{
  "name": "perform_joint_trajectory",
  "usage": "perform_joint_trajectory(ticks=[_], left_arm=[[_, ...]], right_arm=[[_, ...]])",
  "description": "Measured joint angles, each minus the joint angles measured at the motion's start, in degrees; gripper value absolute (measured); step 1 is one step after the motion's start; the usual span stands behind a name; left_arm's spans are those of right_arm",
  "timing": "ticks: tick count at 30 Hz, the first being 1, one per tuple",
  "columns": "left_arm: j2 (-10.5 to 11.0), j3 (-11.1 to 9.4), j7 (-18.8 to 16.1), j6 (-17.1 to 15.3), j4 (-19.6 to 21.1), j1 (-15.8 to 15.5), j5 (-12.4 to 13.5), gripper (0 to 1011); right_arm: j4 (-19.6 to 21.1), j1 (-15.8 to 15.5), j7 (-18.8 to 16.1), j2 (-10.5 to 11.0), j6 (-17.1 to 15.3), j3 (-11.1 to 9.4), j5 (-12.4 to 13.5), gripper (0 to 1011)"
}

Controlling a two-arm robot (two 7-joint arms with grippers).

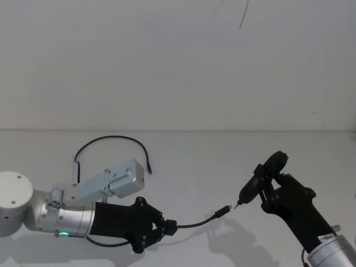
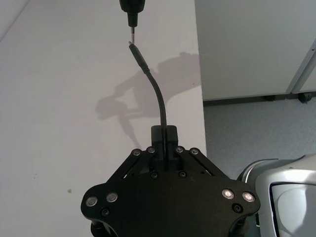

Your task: Pick up the data cable with the one hand.

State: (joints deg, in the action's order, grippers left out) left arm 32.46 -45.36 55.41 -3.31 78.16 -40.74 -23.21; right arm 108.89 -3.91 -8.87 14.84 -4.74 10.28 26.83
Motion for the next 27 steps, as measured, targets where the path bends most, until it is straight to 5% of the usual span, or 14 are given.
perform_joint_trajectory(ticks=[27], left_arm=[[0.00, 0.00, 0.00, -0.01, 0.00, 0.00, 0.00, 42]], right_arm=[[-0.52, 1.06, -0.05, 0.32, -0.63, 0.26, 0.54, 263]])
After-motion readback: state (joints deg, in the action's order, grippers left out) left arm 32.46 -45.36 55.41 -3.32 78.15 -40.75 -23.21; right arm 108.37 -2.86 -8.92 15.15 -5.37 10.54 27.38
